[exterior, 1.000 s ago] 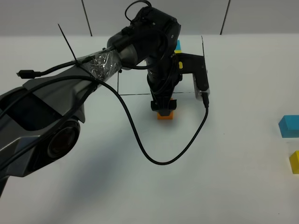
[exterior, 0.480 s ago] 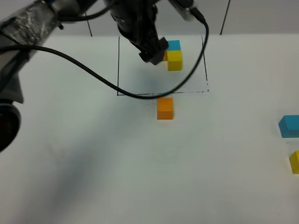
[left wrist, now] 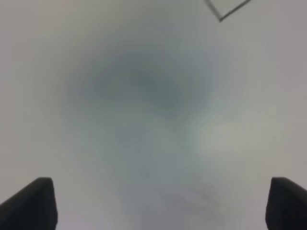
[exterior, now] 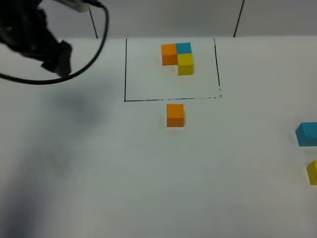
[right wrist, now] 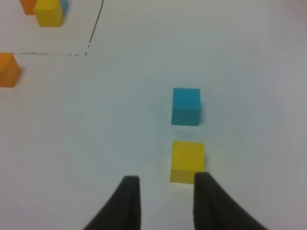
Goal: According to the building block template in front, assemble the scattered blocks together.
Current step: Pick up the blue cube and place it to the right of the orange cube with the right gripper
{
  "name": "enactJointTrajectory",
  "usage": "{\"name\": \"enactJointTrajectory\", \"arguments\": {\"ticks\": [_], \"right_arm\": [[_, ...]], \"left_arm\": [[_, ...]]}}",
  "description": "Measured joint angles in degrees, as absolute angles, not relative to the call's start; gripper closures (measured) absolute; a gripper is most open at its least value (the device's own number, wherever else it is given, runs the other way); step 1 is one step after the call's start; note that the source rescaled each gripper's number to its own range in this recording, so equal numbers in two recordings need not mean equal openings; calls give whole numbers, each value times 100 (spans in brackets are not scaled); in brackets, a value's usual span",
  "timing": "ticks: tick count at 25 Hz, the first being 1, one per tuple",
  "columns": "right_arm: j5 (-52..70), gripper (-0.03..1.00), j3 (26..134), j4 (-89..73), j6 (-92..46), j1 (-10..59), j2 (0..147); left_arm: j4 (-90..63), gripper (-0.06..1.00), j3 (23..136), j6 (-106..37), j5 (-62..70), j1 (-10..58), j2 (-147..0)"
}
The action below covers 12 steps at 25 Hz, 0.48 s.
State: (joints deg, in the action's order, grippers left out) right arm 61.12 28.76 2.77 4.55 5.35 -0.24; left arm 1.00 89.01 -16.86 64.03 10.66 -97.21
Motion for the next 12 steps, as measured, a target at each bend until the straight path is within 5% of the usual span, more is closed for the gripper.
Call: {"name": "enactJointTrajectory", "arguments": {"ticks": [12], "right_arm": [[6112, 97, 2876, 277, 450, 535, -24]], "left_arm": [[365, 3, 5447, -32, 5631, 664, -5057]]}}
